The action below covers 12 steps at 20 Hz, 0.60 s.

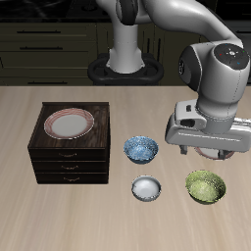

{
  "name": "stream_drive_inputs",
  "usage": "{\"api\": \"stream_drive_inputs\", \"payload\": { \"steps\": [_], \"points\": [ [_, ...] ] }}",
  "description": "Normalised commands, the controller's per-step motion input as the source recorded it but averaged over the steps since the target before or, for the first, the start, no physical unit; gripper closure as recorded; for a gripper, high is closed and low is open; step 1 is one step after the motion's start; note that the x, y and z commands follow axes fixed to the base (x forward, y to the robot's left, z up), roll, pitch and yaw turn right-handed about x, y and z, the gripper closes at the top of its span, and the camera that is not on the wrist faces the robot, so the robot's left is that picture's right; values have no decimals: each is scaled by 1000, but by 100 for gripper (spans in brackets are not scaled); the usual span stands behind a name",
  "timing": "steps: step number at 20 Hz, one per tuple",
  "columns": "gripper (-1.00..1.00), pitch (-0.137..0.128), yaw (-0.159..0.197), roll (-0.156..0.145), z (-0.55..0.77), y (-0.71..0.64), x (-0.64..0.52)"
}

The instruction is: Place the green bowl onto the plate that is on the left side of the table

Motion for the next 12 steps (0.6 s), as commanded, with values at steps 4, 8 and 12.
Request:
{"api": "stream_drive_inputs", "payload": {
  "steps": [4, 8, 12],
  "points": [
    [-100, 19, 1, -23, -223, -105, 56],
    [-100, 8, 10, -4, -271, -35, 31],
    [-100, 13, 12, 11, -295, 85, 8]
  ]
}}
